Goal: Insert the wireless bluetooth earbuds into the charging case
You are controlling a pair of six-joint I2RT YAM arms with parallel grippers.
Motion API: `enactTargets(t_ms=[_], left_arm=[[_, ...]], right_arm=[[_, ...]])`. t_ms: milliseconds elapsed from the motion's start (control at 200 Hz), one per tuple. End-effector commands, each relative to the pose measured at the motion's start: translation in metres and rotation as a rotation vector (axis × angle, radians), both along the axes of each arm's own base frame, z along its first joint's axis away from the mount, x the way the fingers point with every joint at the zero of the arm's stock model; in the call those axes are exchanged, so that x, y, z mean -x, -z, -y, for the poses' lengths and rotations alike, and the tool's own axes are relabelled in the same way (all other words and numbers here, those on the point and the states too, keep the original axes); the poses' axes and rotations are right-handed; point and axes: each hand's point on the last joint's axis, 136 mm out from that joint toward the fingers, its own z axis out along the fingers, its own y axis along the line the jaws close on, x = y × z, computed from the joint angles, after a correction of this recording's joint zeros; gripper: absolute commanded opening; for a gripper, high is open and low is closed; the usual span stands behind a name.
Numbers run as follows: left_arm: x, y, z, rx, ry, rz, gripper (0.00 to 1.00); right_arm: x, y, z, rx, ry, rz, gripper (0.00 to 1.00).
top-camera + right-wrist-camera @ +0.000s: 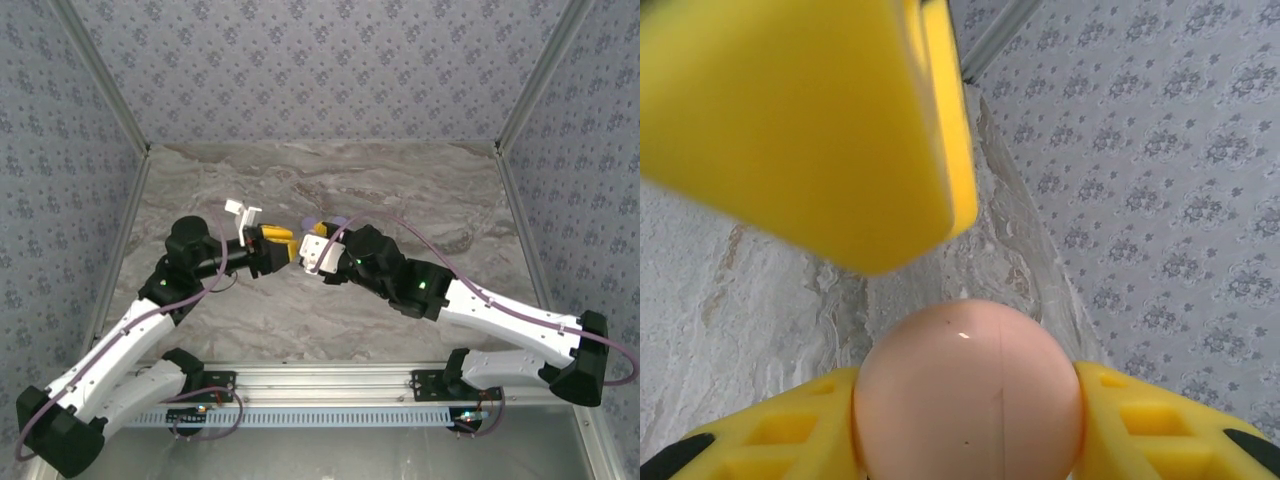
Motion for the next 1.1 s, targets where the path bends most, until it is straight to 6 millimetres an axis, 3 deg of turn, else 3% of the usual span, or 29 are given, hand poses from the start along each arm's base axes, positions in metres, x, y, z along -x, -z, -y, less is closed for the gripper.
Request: enactTargets(t_ms=[0,150,795,889,959,1094], left_arm=[[-0.002,-0.02,0.006,0.035,0.001,0.047,0.51],[-0.002,-0.015,0.015,0.029,0.019,0.032,0.5],[-0.003,-0.007,0.029,0.033,0.048,0.012,0.2],[-0.002,-0.007,0.029,0.028,0.048,0.017,0.15],[-0.002,-0.006,0.028,0.025,0.045,0.027,0.11],[-0.003,-0.009,0.025,0.019,0.027,0.072,0.09]], right_arm=[[0.004,-0.012,-0.001,-0.043,-0.017,0.026,0.45],[0.004,-0.014,-0.002,-0.053,-0.023,0.026,0.45],[0.002,-0.014,-0.002,-0.061,-0.025,0.005,0.48],[-0.001,-0.016,0.002,-0.072,-0.005,-0.017,0.56],[-0.001,-0.017,0.006,-0.089,0.005,-0.041,0.68],[0.004,-0.019,0.018,-0.153,0.004,-0.122,0.85]])
